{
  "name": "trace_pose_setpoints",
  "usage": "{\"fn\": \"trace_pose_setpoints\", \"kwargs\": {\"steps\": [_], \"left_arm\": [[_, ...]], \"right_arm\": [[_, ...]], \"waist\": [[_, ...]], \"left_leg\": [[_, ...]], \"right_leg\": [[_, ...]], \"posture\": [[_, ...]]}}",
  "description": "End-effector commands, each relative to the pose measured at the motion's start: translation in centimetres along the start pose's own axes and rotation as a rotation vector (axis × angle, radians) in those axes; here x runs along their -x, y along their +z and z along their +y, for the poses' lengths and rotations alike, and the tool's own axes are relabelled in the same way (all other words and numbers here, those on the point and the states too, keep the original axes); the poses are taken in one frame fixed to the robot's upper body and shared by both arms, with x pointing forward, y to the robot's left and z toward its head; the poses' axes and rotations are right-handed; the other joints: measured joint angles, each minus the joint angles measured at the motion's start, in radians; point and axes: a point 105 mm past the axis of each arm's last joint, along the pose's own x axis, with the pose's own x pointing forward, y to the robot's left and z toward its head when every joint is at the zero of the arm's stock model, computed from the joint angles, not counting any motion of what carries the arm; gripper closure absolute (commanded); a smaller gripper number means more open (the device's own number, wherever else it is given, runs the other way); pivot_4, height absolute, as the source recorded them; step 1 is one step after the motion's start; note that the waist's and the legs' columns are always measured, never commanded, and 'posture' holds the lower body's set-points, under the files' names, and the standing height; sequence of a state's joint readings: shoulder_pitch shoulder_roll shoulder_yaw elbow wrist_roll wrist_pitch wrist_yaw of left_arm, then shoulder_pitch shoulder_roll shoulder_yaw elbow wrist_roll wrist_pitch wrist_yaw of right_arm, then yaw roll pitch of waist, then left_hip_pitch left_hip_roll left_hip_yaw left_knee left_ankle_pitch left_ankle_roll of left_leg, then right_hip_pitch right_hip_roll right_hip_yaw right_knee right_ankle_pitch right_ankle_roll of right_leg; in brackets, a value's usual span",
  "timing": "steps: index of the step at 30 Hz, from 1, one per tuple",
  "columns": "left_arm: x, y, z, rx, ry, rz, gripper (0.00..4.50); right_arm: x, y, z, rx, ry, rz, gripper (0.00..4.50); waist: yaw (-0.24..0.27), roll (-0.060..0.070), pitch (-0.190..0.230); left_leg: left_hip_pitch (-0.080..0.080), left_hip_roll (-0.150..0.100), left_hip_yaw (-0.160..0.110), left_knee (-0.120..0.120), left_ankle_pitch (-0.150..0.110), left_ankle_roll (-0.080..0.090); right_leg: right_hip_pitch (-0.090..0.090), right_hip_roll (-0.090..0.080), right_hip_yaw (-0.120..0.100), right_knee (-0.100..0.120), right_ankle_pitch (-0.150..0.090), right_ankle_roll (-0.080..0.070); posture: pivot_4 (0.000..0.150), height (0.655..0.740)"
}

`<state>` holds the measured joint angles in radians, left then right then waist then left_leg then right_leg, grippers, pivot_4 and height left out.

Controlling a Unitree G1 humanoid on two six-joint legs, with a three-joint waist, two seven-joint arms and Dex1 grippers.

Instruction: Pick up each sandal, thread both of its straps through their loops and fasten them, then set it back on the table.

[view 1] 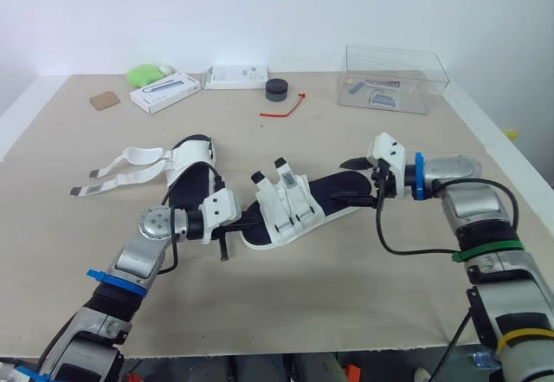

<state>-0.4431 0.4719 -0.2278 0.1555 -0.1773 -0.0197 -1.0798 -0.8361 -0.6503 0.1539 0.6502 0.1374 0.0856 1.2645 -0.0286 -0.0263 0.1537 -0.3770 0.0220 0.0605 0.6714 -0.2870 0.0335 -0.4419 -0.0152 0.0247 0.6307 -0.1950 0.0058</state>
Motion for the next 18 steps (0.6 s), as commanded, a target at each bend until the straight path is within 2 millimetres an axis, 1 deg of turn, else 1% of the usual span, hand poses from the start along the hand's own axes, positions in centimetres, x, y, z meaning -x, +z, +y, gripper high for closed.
{"fn": "trace_pose_setpoints", "kwargs": {"steps": [1,2,4,5,6,8,9,10,14,18], "left_arm": [[0.1,1.0,-0.7,0.004,-0.052,-0.044,3.0],[0.1,1.3,-0.9,0.004,-0.06,-0.054,2.68],[0.3,1.6,-1.0,0.003,-0.072,-0.066,1.88],[0.4,1.9,-1.2,0.002,-0.08,-0.077,1.32],[0.8,2.3,-1.3,0.007,-0.093,-0.089,1.13],[1.6,2.6,-1.3,0.007,-0.103,-0.088,0.31],[1.8,2.5,-1.3,0.009,-0.102,-0.08,0.12],[2.1,2.4,-1.2,0.008,-0.101,-0.07,0.05],[2.5,2.3,-1.0,0.008,-0.093,-0.059,0.05],[2.5,2.6,-0.9,-0.003,-0.079,-0.069,0.05]], "right_arm": [[-2.0,2.9,-0.2,0.034,0.038,-0.111,0.0],[-2.6,3.3,-0.2,0.034,0.044,-0.127,0.0],[-3.3,3.5,0.0,0.039,0.065,-0.137,0.0],[-3.8,3.7,0.3,0.04,0.091,-0.144,0.0],[-4.5,3.9,1.2,0.057,0.148,-0.145,0.0],[-5.5,4.4,2.7,0.098,0.248,-0.152,0.0],[-5.7,4.5,3.1,0.114,0.275,-0.153,0.0],[-5.9,4.7,3.3,0.135,0.29,-0.151,0.0],[-6.7,4.9,3.8,0.185,0.323,-0.139,0.0],[-7.2,5.0,4.0,0.178,0.33,-0.151,0.0]], "waist": [[-0.003,0.0,0.0],[-0.005,0.0,0.0],[-0.003,0.0,0.0],[-0.001,0.0,0.001],[0.004,0.001,0.001],[0.005,0.001,0.001],[0.005,0.001,0.001],[0.005,0.001,0.001],[0.005,0.001,0.001],[0.005,0.001,0.001]], "left_leg": [[0.0,0.0,0.0,0.0,0.0,0.0],[0.0,0.001,0.0,0.0,0.0,0.0],[0.0,0.001,0.0,0.0,0.0,0.0],[0.0,0.001,-0.001,0.0,0.0,0.0],[-0.001,0.001,-0.001,0.0,0.0,0.0],[-0.002,0.0,-0.002,0.0,-0.001,-0.001],[-0.002,0.0,-0.001,0.0,-0.001,-0.002],[-0.002,0.0,-0.001,0.0,-0.002,-0.002],[-0.003,0.0,-0.001,0.0,-0.002,-0.002],[-0.003,-0.001,-0.001,0.001,-0.002,-0.003]], "right_leg": [[0.0,0.001,0.0,0.0,0.0,0.0],[0.0,0.001,0.001,0.0,0.0,0.0],[0.0,0.001,0.001,0.0,0.0,0.0],[0.0,0.001,0.001,0.001,0.0,0.0],[0.0,0.0,0.001,0.001,0.0,0.0],[-0.001,-0.001,0.001,0.0,0.0,0.0],[-0.001,-0.001,0.001,0.0,0.0,0.0],[-0.001,-0.001,0.0,0.0,0.0,0.0],[-0.002,-0.003,-0.003,0.0,0.0,0.0],[-0.002,-0.005,-0.005,0.001,0.0,0.0]], "posture": [[0.15,0.74],[0.15,0.74],[0.15,0.74],[0.15,0.74],[0.15,0.74],[0.15,0.74],[0.15,0.74],[0.15,0.74],[0.15,0.74],[0.15,0.74]]}}
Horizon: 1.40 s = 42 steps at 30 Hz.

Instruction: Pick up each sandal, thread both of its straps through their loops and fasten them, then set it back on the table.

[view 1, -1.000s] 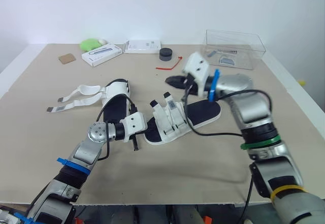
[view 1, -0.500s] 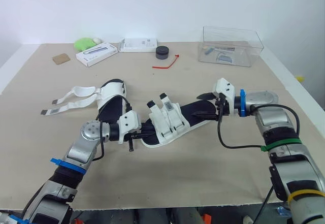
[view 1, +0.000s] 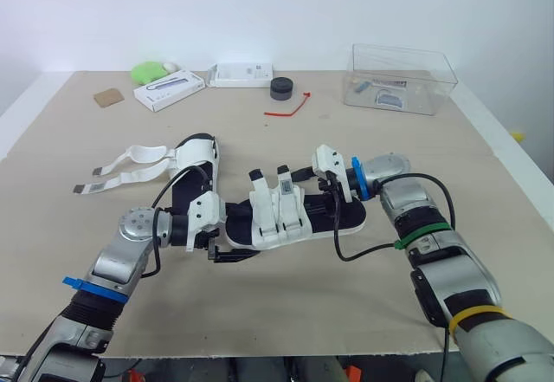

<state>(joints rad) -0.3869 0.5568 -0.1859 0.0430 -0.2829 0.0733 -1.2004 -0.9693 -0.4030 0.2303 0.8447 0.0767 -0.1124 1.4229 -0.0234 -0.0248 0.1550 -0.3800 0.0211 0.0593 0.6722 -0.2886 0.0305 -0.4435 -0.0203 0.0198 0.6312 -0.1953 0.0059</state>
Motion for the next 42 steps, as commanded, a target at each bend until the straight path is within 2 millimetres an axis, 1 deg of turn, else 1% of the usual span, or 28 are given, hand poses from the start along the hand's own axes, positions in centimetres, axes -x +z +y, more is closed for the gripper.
{"fn": "trace_pose_setpoints", "kwargs": {"steps": [1,2,3,4,5,6,8,10,11,12,15,18,21,25,28,30,31,32,33,34,35,38,40,42], "left_arm": [[0.2,2.0,0.3,-0.066,0.021,-0.054,0.05],[0.3,2.1,0.4,-0.07,0.028,-0.057,0.0],[0.4,2.2,0.5,-0.072,0.036,-0.057,0.0],[0.6,2.3,0.7,-0.075,0.049,-0.057,0.0],[0.9,2.3,1.0,-0.076,0.066,-0.057,0.0],[1.2,2.4,1.2,-0.078,0.081,-0.056,0.0],[1.6,2.5,1.4,-0.083,0.095,-0.054,0.0],[1.7,2.5,1.5,-0.081,0.1,-0.056,0.0],[1.8,2.3,1.5,-0.081,0.103,-0.05,0.0],[1.9,2.1,1.5,-0.081,0.106,-0.044,0.0],[1.9,1.6,1.6,-0.085,0.12,-0.032,0.0],[1.8,1.6,1.9,-0.092,0.129,-0.039,0.0],[1.7,1.8,2.2,-0.101,0.141,-0.046,0.0],[1.4,1.9,2.2,-0.105,0.149,-0.057,0.0],[0.9,2.1,2.3,-0.101,0.154,-0.071,0.0],[0.6,2.1,2.2,-0.101,0.151,-0.075,0.0],[0.5,2.1,2.2,-0.102,0.15,-0.076,0.0],[0.3,2.1,2.2,-0.104,0.149,-0.077,0.0],[0.1,2.2,2.3,-0.105,0.148,-0.079,0.0],[-0.1,2.3,2.4,-0.105,0.147,-0.084,0.0],[-0.2,2.4,2.5,-0.103,0.15,-0.091,0.0],[-0.6,2.9,2.8,-0.096,0.16,-0.113,0.0],[-0.9,3.1,3.2,-0.097,0.172,-0.119,0.0],[-1.1,3.1,3.3,-0.102,0.178,-0.12,0.0]], "right_arm": [[0.0,1.6,-0.5,0.039,-0.001,-0.039,0.0],[0.1,1.5,-0.5,0.03,-0.002,-0.038,0.39],[0.1,1.5,-0.5,0.028,-0.011,-0.04,0.51],[0.3,1.3,-0.5,0.008,-0.018,-0.04,0.8],[0.6,1.0,-0.3,-0.006,-0.022,-0.038,1.29],[0.8,0.7,0.0,-0.018,-0.027,-0.036,1.61],[1.2,0.2,0.5,-0.039,-0.036,-0.036,2.54],[1.4,0.2,0.7,-0.054,-0.055,-0.047,3.52],[1.5,0.3,1.0,-0.063,-0.059,-0.054,3.59],[1.7,0.3,1.2,-0.07,-0.07,-0.062,4.44],[2.2,0.5,1.6,-0.089,-0.101,-0.077,4.44],[2.9,0.7,1.3,-0.125,-0.176,-0.079,4.44],[5.2,1.7,0.0,-0.224,-0.355,-0.128,4.44],[7.7,1.5,-1.0,-0.318,-0.558,-0.129,4.44],[10.8,0.7,-2.7,-0.418,-0.865,-0.145,4.44],[12.6,-0.1,-3.3,-0.473,-1.079,-0.133,4.44],[13.4,-0.6,-3.4,-0.514,-1.193,-0.134,4.44],[14.5,-1.3,-3.5,-0.586,-1.356,-0.148,4.44],[15.3,-1.9,-3.2,-0.658,-1.479,-0.165,4.44],[15.5,-2.4,-2.9,-0.714,-1.557,-0.18,4.44],[15.4,-2.4,-2.6,-0.731,-1.601,-0.183,4.44],[14.5,-2.1,-2.1,-0.761,-1.669,-0.21,4.44],[14.0,-2.6,-1.7,-0.846,-1.743,-0.223,4.44],[13.4,-3.2,-1.3,-0.9,-1.773,-0.212,4.44]], "waist": [[0.0,0.0,0.0],[0.0,0.0,0.0],[0.0,0.0,0.0],[0.0,0.0,0.0],[0.0,0.0,0.0],[0.0,0.0,0.0],[0.002,0.0,0.0],[0.003,0.0,0.0],[0.003,0.0,0.0],[0.003,0.0,0.0],[0.003,0.0,0.0],[0.003,0.0,0.0],[0.003,0.0,0.0],[0.004,0.0,0.0],[0.004,0.0,0.0],[0.004,0.0,0.0],[0.004,0.0,0.0],[0.003,0.0,0.0],[0.002,0.0,0.0],[0.002,0.0,0.0],[0.003,0.0,0.0],[0.001,0.0,0.0],[-0.002,0.0,0.0],[-0.002,0.0,0.0]], "left_leg": [[0.0,0.0,0.0,0.0,0.0,0.0],[0.0,0.0,0.0,0.0,0.0,0.0],[0.0,0.0,0.0,0.0,0.0,0.0],[0.0,0.0,0.0,0.0,0.0,0.0],[0.0,0.0,0.0,0.0,0.0,0.0],[0.0,0.0,0.0,0.0,0.0,-0.001],[-0.001,0.0,-0.002,0.0,0.0,-0.001],[-0.002,0.0,-0.004,0.0,0.0,-0.001],[-0.002,0.0,-0.004,0.0,0.0,-0.001],[-0.002,0.0,-0.004,0.001,0.0,-0.001],[-0.002,0.0,-0.005,0.001,0.0,-0.001],[-0.003,-0.001,-0.006,0.002,0.0,-0.002],[-0.004,-0.001,-0.006,0.003,0.001,-0.002],[-0.005,-0.001,-0.007,0.003,0.002,-0.004],[-0.005,-0.002,-0.008,0.003,0.002,-0.004],[-0.005,-0.002,-0.008,0.003,0.002,-0.005],[-0.005,-0.002,-0.008,0.003,0.002,-0.005],[-0.005,-0.002,-0.008,0.003,0.003,-0.005],[-0.005,-0.002,-0.008,0.003,0.003,-0.006],[-0.006,-0.002,-0.009,0.002,0.004,-0.009],[-0.006,-0.002,-0.009,0.002,0.005,-0.011],[-0.009,-0.003,-0.008,0.002,0.007,-0.014],[-0.01,-0.005,-0.007,0.002,0.008,-0.015],[-0.01,-0.006,-0.007,0.002,0.009,-0.015]], "right_leg": [[0.0,0.0,0.0,0.0,0.0,0.0],[0.0,0.0,0.0,0.0,0.0,0.0],[0.0,0.0,0.0,0.0,0.0,0.0],[0.0,0.0,0.0,0.0,0.0,0.0],[0.0,0.0,0.0,0.0,0.0,0.0],[0.0,0.0,0.0,0.0,0.0,0.0],[0.0,-0.001,0.0,0.0,0.0,0.0],[0.0,-0.001,-0.001,0.0,0.0,-0.001],[0.0,-0.001,-0.001,0.0,0.0,-0.001],[0.0,-0.001,-0.001,0.0,0.0,-0.001],[0.0,-0.001,-0.002,0.001,0.0,-0.001],[0.0,-0.001,-0.002,0.001,0.0,-0.001],[0.0,-0.001,-0.003,0.001,0.0,-0.001],[0.0,-0.001,-0.003,0.002,0.0,0.0],[0.0,-0.001,-0.003,0.002,0.0,0.0],[0.0,-0.001,-0.003,0.002,0.0,0.0],[0.0,-0.001,-0.003,0.002,0.0,0.0],[0.0,-0.001,-0.002,0.002,0.0,0.0],[-0.001,0.0,-0.002,0.003,0.0,0.0],[-0.002,0.0,-0.002,0.004,0.0,0.0],[-0.003,0.0,-0.001,0.005,0.0,0.0],[-0.007,0.0,0.0,0.009,0.0,0.0],[-0.011,0.001,0.002,0.013,0.0,0.0],[-0.011,0.002,0.003,0.015,0.0,0.0]], "posture": [[0.15,0.74],[0.15,0.74],[0.15,0.74],[0.15,0.74],[0.15,0.74],[0.15,0.74],[0.15,0.74],[0.15,0.74],[0.15,0.74],[0.15,0.74],[0.15,0.74],[0.15,0.74],[0.15,0.74],[0.15,0.74],[0.15,0.74],[0.15,0.74],[0.15,0.74],[0.15,0.74],[0.15,0.74],[0.15,0.74],[0.15,0.74],[0.15,0.74],[0.15,0.74],[0.15,0.74]]}}
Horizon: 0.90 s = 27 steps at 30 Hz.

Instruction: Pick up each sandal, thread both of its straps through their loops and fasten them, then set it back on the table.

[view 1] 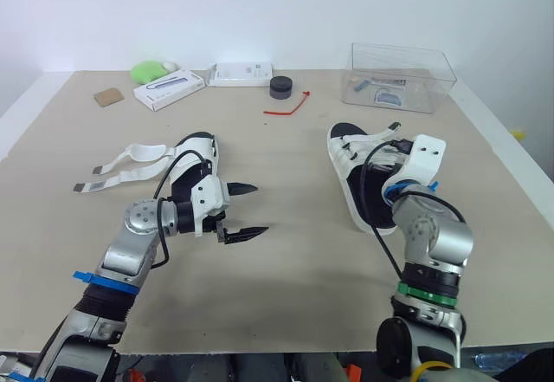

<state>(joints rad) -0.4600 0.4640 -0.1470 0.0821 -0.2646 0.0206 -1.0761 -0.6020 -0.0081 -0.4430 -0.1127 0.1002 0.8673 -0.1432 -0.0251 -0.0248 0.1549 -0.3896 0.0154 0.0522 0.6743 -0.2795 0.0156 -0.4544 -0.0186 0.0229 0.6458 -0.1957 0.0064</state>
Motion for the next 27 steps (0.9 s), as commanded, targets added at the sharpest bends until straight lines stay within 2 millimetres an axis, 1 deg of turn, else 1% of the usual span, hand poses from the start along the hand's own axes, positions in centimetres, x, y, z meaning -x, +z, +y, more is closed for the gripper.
{"fn": "trace_pose_setpoints", "kwargs": {"steps": [1,4,6,8,9,11,13,15,16,17,21,23,26,27], "left_arm": [[-0.3,0.7,0.5,-0.029,0.021,-0.017,0.0],[-0.5,0.6,0.2,-0.026,0.021,-0.018,0.0],[-0.5,0.3,0.0,-0.027,0.027,-0.006,0.0],[-0.5,0.2,0.1,-0.025,0.039,0.0,0.0],[-0.5,0.2,0.1,-0.024,0.047,0.001,0.0],[-0.5,0.2,0.2,-0.021,0.054,0.001,0.0],[-0.5,0.2,0.2,-0.013,0.063,-0.003,0.0],[-0.5,0.2,0.2,0.004,0.081,-0.007,0.0],[-0.5,0.2,0.2,0.006,0.083,-0.006,0.0],[-0.5,0.2,0.1,0.006,0.084,-0.005,0.0],[-0.4,0.2,0.0,0.015,0.093,0.002,0.0],[-0.3,0.1,0.0,0.016,0.093,0.007,0.0],[-0.2,0.1,0.2,0.023,0.114,0.014,0.0],[-0.2,0.1,0.6,0.033,0.142,0.015,0.0]], "right_arm": [[0.9,1.9,0.3,-0.031,-0.058,-0.084,4.44],[1.2,0.8,0.7,-0.027,-0.062,-0.063,4.44],[1.3,0.8,1.3,-0.001,-0.023,-0.075,4.44],[1.5,0.7,1.7,0.021,0.003,-0.082,3.74],[1.5,0.6,1.9,0.028,0.023,-0.079,3.55],[1.6,0.6,2.2,0.046,0.045,-0.08,2.68],[1.9,1.0,2.5,0.091,0.076,-0.104,1.64],[2.7,1.2,2.8,0.163,0.143,-0.113,0.73],[3.0,1.1,2.8,0.183,0.168,-0.111,0.31],[3.4,1.1,2.9,0.206,0.197,-0.107,0.08],[5.8,0.7,3.8,0.344,0.382,-0.112,0.08],[7.0,0.1,4.2,0.405,0.493,-0.094,0.08],[9.5,-0.5,6.0,0.509,0.774,-0.124,0.08],[10.8,-0.7,6.9,0.548,0.911,-0.14,0.08]], "waist": [[-0.001,0.0,0.0],[-0.002,0.0,0.0],[-0.003,0.0,0.0],[-0.005,0.0,0.0],[-0.005,0.0,0.0],[-0.007,0.0,0.0],[-0.007,0.0,0.0],[-0.007,0.0,0.0],[-0.007,0.0,0.0],[-0.007,0.0,0.0],[-0.007,0.0,0.0],[-0.007,0.0,0.0],[-0.007,-0.001,-0.001],[-0.007,-0.001,0.0]], "left_leg": [[0.0,0.0,0.0,0.0,0.001,0.0],[0.0,0.0,-0.001,0.0,0.002,0.0],[0.0,0.0,-0.001,0.0,0.002,0.0],[0.0,0.0,-0.001,0.0,0.002,0.0],[0.0,0.0,-0.001,0.0,0.002,0.0],[0.0,0.0,-0.001,0.0,0.002,0.0],[0.0,0.0,-0.001,0.0,0.002,0.0],[0.0,0.0,-0.001,0.0,0.002,0.0],[0.0,0.0,-0.001,0.0,0.002,0.0],[0.0,0.0,-0.001,0.0,0.002,0.0],[0.0,-0.001,-0.001,0.0,0.001,0.001],[0.001,-0.001,-0.002,0.0,0.001,0.001],[0.001,-0.001,-0.002,0.0,0.001,0.001],[0.002,-0.001,-0.002,0.0,0.001,0.001]], "right_leg": [[0.0,0.001,0.001,0.0,0.0,0.0],[0.0,0.002,0.001,0.001,0.0,0.0],[0.0,0.002,0.001,0.001,0.0,0.001],[0.001,0.002,0.001,0.001,0.0,0.001],[0.0,0.002,0.001,0.001,0.0,0.001],[0.0,0.002,0.001,0.001,0.0,0.001],[0.001,0.002,0.001,0.001,0.0,0.001],[0.001,0.002,0.001,0.001,0.0,0.001],[0.001,0.002,0.001,0.0,0.0,0.001],[0.001,0.002,0.001,0.0,-0.001,0.002],[0.001,0.002,0.0,0.0,-0.001,0.002],[0.001,0.002,-0.001,0.0,-0.001,0.003],[0.003,0.002,-0.001,0.0,-0.002,0.003],[0.003,0.002,-0.001,0.0,-0.002,0.004]], "posture": [[0.15,0.74],[0.15,0.74],[0.15,0.74],[0.15,0.74],[0.15,0.74],[0.15,0.74],[0.15,0.74],[0.15,0.74],[0.15,0.74],[0.15,0.74],[0.15,0.74],[0.15,0.74],[0.15,0.74],[0.15,0.74]]}}
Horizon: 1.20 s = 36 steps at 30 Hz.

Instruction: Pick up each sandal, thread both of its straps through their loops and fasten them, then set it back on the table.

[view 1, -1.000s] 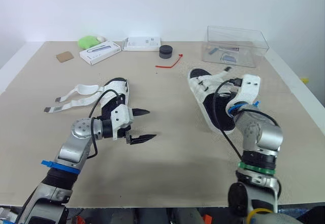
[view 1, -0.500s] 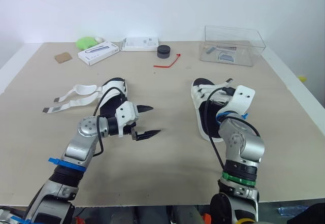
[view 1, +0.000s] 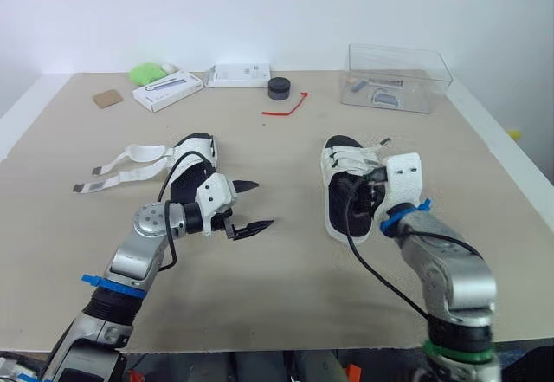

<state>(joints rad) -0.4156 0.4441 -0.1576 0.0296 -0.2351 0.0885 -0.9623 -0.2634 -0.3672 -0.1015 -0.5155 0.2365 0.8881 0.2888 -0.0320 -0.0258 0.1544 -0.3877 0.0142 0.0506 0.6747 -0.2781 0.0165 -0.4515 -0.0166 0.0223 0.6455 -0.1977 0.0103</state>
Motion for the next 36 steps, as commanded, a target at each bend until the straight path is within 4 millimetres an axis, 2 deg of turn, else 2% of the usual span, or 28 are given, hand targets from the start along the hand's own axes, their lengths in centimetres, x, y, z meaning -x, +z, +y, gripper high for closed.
{"fn": "trace_pose_setpoints", "kwargs": {"steps": [1,3,9,14,18,21,26,29,31,36], "left_arm": [[0.2,1.0,1.2,0.003,0.084,-0.019,0.0],[0.2,1.1,2.1,0.044,0.16,-0.019,0.0],[0.9,0.1,4.6,0.126,0.449,0.061,0.0],[1.4,0.5,5.6,0.149,0.649,0.101,0.0],[1.1,0.0,5.3,0.241,0.762,0.143,0.0],[0.8,0.3,4.7,0.283,0.812,0.163,0.0],[1.8,0.3,4.1,0.303,0.862,0.182,0.0],[2.4,-0.5,4.9,0.321,0.91,0.194,0.0],[2.8,-0.2,5.8,0.319,0.945,0.179,0.0],[2.1,-1.2,6.2,0.38,0.92,0.199,0.0]], "right_arm": [[1.9,3.0,5.2,0.139,0.435,-0.173,0.08],[2.5,3.6,6.5,0.148,0.595,-0.216,0.08],[0.6,4.8,6.2,0.156,0.698,-0.284,0.08],[-0.2,4.7,6.9,0.197,0.788,-0.31,0.08],[-1.0,4.6,7.0,0.232,0.829,-0.327,0.08],[-1.8,4.9,6.7,0.273,0.829,-0.338,0.08],[-2.2,5.5,6.6,0.271,0.825,-0.358,0.08],[-2.5,5.4,6.6,0.281,0.819,-0.359,0.08],[-2.5,5.4,6.7,0.286,0.821,-0.361,0.08],[-2.7,5.2,6.6,0.296,0.819,-0.36,0.08]], "waist": [[-0.001,-0.001,0.0],[-0.001,-0.001,0.001],[0.003,-0.007,0.004],[0.008,-0.007,0.004],[0.009,-0.007,0.004],[0.009,-0.007,0.004],[0.009,-0.007,0.004],[0.009,-0.008,0.004],[0.009,-0.008,0.004],[0.01,-0.008,0.004]], "left_leg": [[0.0,0.0,0.0,0.0,0.0,0.0],[0.001,0.0,0.0,0.001,0.0,0.0],[0.012,0.001,-0.002,0.003,0.001,0.001],[0.012,0.001,-0.001,0.002,0.001,0.001],[0.011,0.0,-0.001,0.002,0.0,0.001],[0.011,-0.002,0.0,0.002,0.0,0.001],[0.011,-0.001,-0.001,0.002,0.0,0.001],[0.011,-0.001,-0.002,0.002,0.0,0.001],[0.012,-0.001,-0.002,0.002,0.0,0.0],[0.012,-0.001,-0.002,0.002,0.0,0.0]], "right_leg": [[0.0,0.0,0.0,0.0,-0.004,0.006],[0.001,0.001,0.001,0.0,-0.004,0.006],[0.012,0.001,-0.001,0.0,-0.003,0.006],[0.012,0.001,-0.001,0.0,-0.002,0.004],[0.012,-0.002,0.0,0.0,0.0,0.0],[0.012,-0.003,0.0,0.0,0.001,0.001],[0.012,-0.002,0.001,0.0,0.0,0.001],[0.012,-0.002,0.001,0.0,0.001,0.0],[0.012,-0.002,0.001,0.0,0.001,0.0],[0.012,-0.003,0.0,0.0,0.001,0.0]], "posture": [[0.15,0.74],[0.15,0.74],[0.15,0.74],[0.15,0.74],[0.15,0.74],[0.15,0.74],[0.15,0.74],[0.15,0.74],[0.15,0.74],[0.15,0.74]]}}
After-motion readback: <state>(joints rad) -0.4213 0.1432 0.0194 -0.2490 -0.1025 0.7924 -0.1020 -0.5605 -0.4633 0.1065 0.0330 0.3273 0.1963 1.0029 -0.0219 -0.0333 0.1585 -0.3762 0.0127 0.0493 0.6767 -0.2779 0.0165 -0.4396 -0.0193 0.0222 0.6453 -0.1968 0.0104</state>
